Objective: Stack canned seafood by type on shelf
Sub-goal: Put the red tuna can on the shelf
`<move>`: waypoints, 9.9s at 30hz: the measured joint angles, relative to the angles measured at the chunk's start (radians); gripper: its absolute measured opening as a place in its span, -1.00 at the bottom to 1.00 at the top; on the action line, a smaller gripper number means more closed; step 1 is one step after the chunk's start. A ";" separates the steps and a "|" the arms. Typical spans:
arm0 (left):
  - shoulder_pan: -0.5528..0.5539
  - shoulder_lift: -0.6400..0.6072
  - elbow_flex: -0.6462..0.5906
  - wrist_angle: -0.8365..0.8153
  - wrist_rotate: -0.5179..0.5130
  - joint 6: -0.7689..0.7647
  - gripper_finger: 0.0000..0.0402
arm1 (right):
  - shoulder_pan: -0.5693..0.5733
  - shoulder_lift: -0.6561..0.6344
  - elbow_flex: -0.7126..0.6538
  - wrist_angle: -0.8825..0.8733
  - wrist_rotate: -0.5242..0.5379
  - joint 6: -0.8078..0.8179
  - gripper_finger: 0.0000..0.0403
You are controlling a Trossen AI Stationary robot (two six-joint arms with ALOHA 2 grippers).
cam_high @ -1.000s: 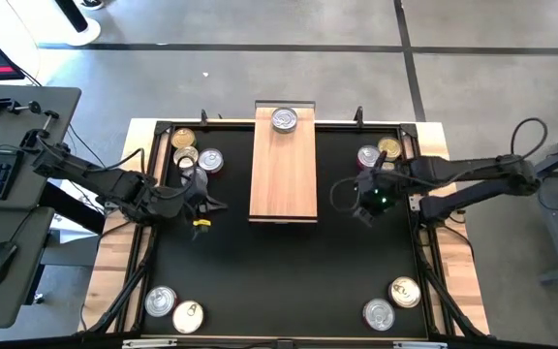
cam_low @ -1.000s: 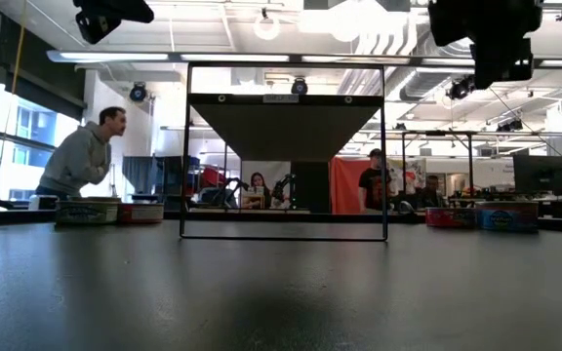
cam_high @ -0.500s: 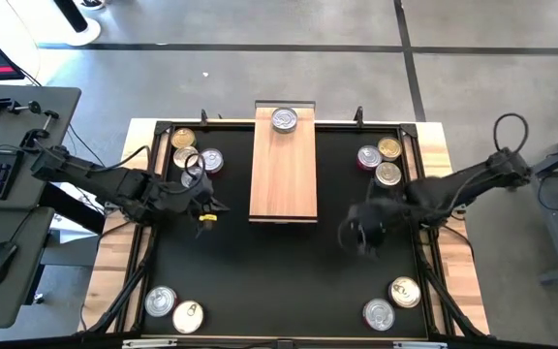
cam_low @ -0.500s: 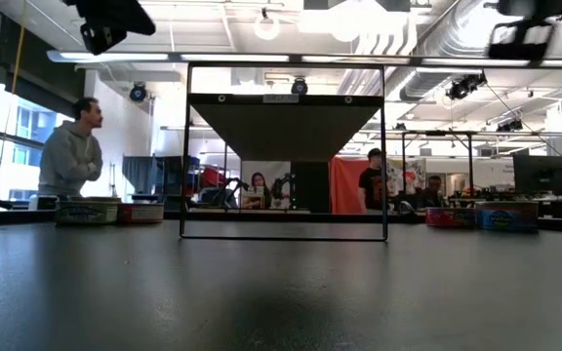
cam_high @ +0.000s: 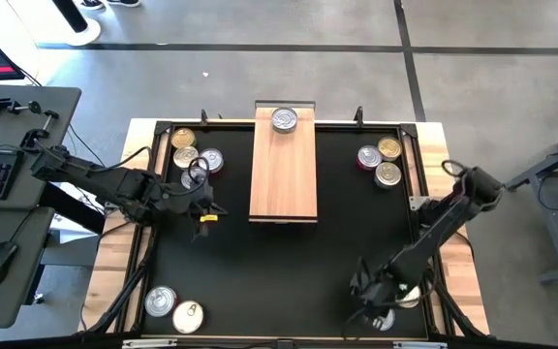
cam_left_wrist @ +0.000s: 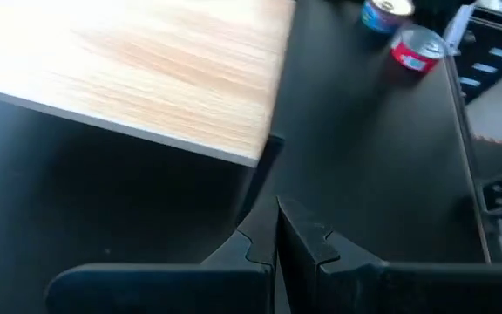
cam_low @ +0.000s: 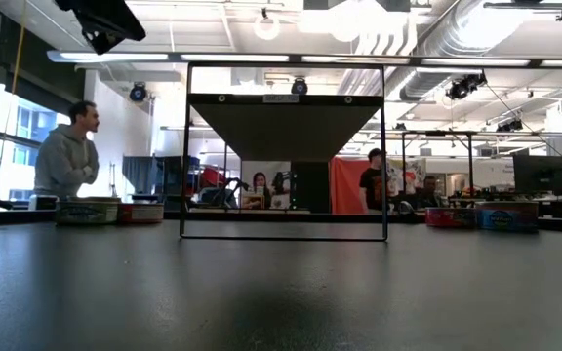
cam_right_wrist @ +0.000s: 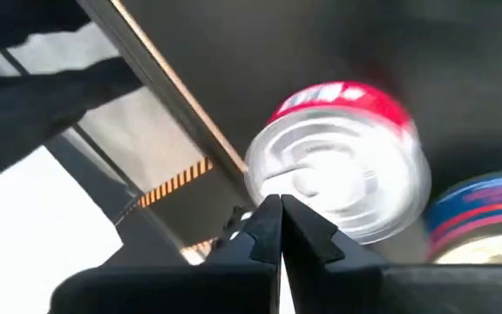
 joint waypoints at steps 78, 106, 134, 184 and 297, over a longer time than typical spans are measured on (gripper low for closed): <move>-0.229 0.937 0.103 0.617 -0.110 0.079 -1.00 | -0.252 0.192 0.033 0.159 0.718 -0.086 -1.00; -0.199 0.999 0.103 0.764 -0.120 0.099 -1.00 | -0.311 0.263 0.042 0.342 0.648 -0.122 -1.00; -0.210 1.052 0.102 0.827 -0.121 0.040 -1.00 | -0.292 0.247 0.275 0.212 0.687 -0.172 -1.00; -0.289 0.764 0.104 0.477 -0.163 -0.108 -1.00 | -0.409 0.145 0.268 0.189 0.285 -1.049 -0.27; -0.534 -0.078 0.104 0.212 -0.539 0.060 -1.00 | -1.003 0.380 0.854 -0.282 0.669 -1.957 0.13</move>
